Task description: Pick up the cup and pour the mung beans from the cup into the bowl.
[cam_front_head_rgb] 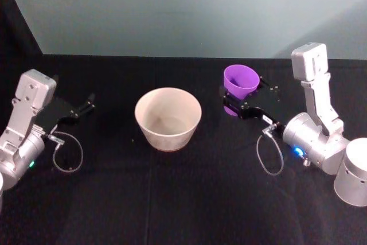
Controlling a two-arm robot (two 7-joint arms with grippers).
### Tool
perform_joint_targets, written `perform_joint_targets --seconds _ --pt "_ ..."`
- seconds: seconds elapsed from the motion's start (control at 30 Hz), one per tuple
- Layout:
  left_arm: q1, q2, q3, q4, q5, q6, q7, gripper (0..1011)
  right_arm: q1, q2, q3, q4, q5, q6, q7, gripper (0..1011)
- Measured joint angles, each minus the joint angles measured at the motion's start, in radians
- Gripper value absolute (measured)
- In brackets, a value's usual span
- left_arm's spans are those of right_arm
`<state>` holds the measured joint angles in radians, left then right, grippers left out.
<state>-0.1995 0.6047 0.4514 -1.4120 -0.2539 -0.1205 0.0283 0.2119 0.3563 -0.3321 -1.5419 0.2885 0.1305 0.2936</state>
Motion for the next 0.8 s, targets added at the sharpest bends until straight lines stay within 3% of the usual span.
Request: perform_joint_targets --seconds 0.8 --pt "0.000 0.000 0.000 0.000 0.000 0.000 0.000 1000 0.000 0.000 0.000 0.000 0.000 0.000 0.000 718"
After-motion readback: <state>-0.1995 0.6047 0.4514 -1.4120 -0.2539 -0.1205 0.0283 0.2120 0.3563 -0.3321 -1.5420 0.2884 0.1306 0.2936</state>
